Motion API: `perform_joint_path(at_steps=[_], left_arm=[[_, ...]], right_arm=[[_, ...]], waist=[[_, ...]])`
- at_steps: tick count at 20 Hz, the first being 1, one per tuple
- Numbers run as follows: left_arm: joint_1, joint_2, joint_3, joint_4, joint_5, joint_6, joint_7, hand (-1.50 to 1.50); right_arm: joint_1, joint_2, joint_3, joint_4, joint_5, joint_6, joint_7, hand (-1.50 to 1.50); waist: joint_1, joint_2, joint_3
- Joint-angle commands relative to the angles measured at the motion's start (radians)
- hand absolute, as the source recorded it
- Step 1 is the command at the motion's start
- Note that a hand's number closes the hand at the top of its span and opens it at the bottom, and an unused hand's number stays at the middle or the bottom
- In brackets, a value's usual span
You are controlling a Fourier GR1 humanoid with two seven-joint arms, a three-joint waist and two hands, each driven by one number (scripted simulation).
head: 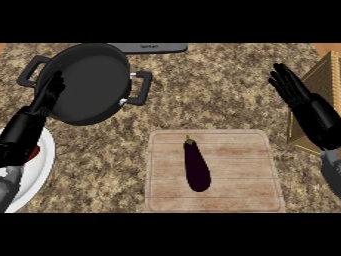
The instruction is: Pick the eggplant from the cutting board and place it in the basket
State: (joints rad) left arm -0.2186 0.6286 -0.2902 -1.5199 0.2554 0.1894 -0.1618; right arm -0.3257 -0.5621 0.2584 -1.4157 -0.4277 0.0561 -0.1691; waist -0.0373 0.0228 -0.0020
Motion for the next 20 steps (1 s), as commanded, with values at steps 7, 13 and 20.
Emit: perform_joint_path(at_steps=[7, 13, 20], left_arm=[[0.185, -0.156, -0.082, 0.2, 0.13, 0.005, 0.252, 0.0], [0.26, -0.165, -0.064, 0.202, 0.155, 0.046, 0.32, 0.0], [0.268, -0.174, -0.043, 0.209, 0.156, 0.072, 0.328, 0.0]], right_arm=[[-0.221, 0.225, 0.274, -0.044, 0.011, 0.182, 0.078, 1.5], [-0.211, 0.538, 0.552, 0.003, 0.273, -0.116, 0.18, -1.5], [-0.529, 0.313, 0.532, 0.055, 0.565, -0.132, 0.504, -1.5]], waist=[[0.176, 0.01, -0.003], [0.072, -0.029, 0.001], [0.042, -0.042, -0.004]])
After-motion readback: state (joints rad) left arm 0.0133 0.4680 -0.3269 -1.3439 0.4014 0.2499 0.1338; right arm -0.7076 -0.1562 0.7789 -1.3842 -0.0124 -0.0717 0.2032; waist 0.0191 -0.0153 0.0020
